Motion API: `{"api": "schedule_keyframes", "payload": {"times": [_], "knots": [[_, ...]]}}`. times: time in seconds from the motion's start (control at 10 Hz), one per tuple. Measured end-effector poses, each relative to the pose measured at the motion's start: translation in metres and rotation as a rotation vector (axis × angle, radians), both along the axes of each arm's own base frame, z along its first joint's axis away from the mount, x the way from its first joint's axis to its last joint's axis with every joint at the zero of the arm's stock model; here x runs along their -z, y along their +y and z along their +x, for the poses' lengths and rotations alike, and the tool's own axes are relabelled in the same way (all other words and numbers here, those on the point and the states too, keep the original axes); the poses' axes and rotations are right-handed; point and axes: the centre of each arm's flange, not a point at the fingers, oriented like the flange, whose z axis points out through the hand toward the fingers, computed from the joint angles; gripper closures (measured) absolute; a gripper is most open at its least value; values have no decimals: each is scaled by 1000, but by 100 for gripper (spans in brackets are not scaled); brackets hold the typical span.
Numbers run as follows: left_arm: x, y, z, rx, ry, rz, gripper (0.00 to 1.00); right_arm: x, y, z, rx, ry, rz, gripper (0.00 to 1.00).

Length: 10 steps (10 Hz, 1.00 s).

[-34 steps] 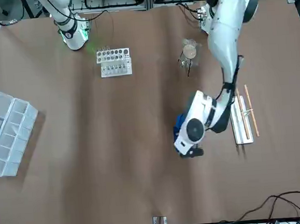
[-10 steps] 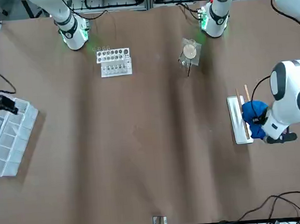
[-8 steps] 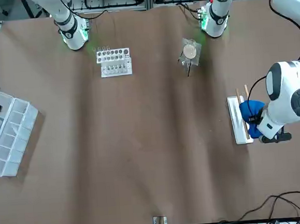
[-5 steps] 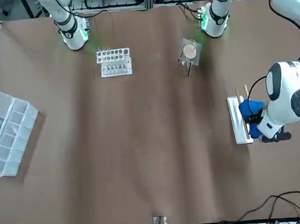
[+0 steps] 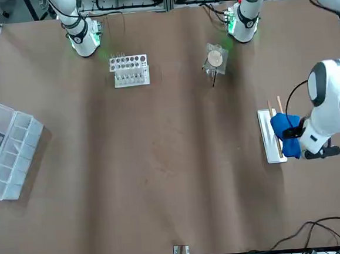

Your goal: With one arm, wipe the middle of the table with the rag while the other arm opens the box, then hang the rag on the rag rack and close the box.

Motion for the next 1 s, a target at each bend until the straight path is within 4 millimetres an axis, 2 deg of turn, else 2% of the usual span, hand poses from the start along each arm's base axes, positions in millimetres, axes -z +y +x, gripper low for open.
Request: {"api": "schedule_keyframes", "payload": {"times": [0.2,0.4,0.5,0.6,0.7,0.8,1.0], "knots": [[-83,-7,-2,-35,-131,-74,0,44,-40,-17,35,-55,51,99],[-171,-10,-21,-42,-180,-126,0,92,-57,-25,74,-83,107,99],[-202,-5,-34,-20,-184,-145,0,107,-60,-22,87,-92,107,99],[-224,-3,-48,13,-182,-164,0,119,-59,-15,88,-107,114,99],[-235,-4,-62,27,-167,-166,0,131,-53,-5,78,-124,136,99],[-239,-6,-71,32,-158,-162,0,141,-45,8,65,-137,151,99],[-231,-8,-78,34,-140,-161,0,162,-33,32,43,-146,158,99]]}}
